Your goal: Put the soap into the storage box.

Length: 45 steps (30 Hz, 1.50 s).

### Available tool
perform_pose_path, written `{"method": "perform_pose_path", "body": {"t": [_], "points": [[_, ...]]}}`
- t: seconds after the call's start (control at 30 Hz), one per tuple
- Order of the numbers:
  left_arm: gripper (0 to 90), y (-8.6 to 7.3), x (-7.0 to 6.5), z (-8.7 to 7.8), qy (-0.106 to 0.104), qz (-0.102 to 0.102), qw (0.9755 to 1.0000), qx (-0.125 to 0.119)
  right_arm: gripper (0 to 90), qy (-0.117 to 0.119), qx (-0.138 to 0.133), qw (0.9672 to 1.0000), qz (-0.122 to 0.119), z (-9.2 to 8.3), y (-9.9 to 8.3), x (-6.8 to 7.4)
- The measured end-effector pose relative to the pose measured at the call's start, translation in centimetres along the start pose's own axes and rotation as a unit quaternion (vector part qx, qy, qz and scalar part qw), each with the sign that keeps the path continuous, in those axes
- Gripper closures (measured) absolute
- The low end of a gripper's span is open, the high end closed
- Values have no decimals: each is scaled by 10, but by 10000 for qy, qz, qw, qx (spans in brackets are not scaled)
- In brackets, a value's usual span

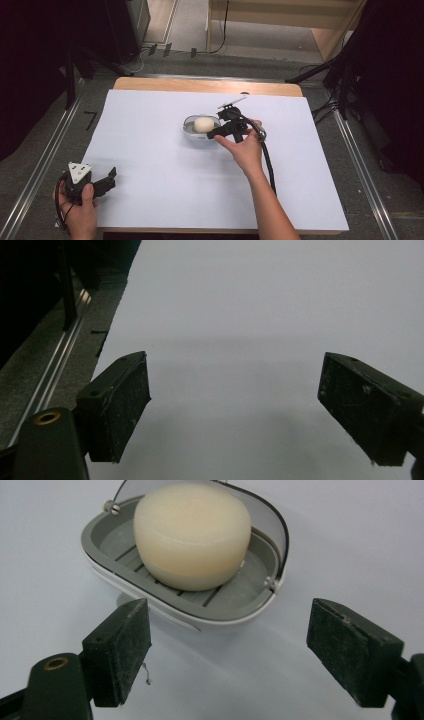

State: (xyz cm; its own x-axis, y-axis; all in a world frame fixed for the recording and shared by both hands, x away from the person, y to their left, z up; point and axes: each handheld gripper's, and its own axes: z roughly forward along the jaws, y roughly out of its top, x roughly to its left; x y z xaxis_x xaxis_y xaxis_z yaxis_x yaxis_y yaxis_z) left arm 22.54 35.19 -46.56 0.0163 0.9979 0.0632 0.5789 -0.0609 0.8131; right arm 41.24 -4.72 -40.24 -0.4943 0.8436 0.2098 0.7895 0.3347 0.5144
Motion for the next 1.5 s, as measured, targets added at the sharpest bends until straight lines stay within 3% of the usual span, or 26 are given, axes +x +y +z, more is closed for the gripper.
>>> {"method": "perform_pose_path", "body": {"t": [0.97, 1.5], "points": [[142, 0, 0, 0, -2, 25, 10000, -19, 187, -42, 11, 9999, 134, -12, -47, -30], [143, 0, -1, 0, 25, 15, 10000, -31, 194, -77, -64, 9996, 273, -20, -81, -58]]}}
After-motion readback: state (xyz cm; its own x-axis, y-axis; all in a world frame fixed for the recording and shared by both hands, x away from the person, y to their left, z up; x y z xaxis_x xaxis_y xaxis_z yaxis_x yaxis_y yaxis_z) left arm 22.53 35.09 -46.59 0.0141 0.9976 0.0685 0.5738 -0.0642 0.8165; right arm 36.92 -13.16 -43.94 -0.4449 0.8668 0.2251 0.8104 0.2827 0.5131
